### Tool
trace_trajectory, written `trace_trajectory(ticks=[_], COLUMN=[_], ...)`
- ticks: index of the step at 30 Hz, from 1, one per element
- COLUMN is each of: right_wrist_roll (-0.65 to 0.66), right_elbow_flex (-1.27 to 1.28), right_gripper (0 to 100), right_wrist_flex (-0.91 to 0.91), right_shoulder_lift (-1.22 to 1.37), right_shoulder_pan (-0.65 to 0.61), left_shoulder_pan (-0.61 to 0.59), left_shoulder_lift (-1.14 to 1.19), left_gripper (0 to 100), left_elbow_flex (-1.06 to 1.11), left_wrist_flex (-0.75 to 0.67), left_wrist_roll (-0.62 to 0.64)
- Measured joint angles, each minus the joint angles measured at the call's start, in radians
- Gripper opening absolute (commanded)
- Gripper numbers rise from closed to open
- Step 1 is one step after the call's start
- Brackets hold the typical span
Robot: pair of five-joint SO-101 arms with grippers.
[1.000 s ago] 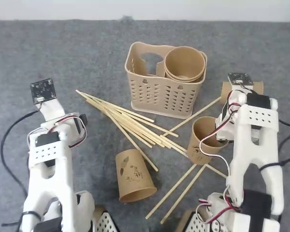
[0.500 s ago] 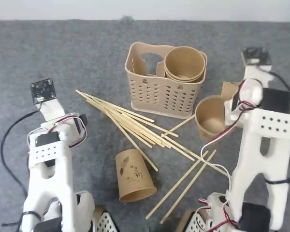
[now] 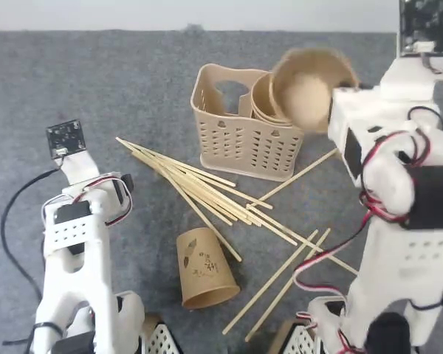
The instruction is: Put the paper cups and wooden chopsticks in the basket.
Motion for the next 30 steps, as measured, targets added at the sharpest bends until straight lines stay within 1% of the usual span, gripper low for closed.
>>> trace_trajectory(ticks=[3, 6, 10, 14, 20, 22, 27, 28, 30], right_wrist_roll=[-0.032, -0.052, -0.063, -0.063, -0.066, -0.066, -0.066, -0.066, -0.066], right_elbow_flex=[-0.012, -0.012, -0.012, -0.012, -0.012, -0.012, -0.012, -0.012, -0.012], right_gripper=[0.8, 0.8, 0.8, 0.8, 1.2, 4.9, 26.1, 28.2, 28.4], right_wrist_flex=[-0.081, -0.117, -0.104, -0.038, -0.018, -0.018, 0.014, 0.02, 0.029], right_shoulder_lift=[-0.003, 0.025, 0.138, 0.253, 0.348, 0.37, 0.384, 0.384, 0.373], right_shoulder_pan=[-0.008, -0.015, -0.014, -0.012, -0.032, -0.032, -0.044, -0.046, -0.051], left_shoulder_pan=[0.0, 0.0, 0.0, 0.0, 0.0, 0.0, 0.0, 0.0, 0.0], left_shoulder_lift=[0.0, 0.0, 0.0, 0.0, 0.0, 0.0, 0.0, 0.0, 0.0], left_gripper=[23, 23, 23, 23, 23, 23, 23, 23, 23], left_elbow_flex=[0.0, 0.0, 0.0, 0.0, 0.0, 0.0, 0.0, 0.0, 0.0], left_wrist_flex=[0.0, 0.0, 0.0, 0.0, 0.0, 0.0, 0.0, 0.0, 0.0], left_wrist_roll=[0.0, 0.0, 0.0, 0.0, 0.0, 0.0, 0.0, 0.0, 0.0])
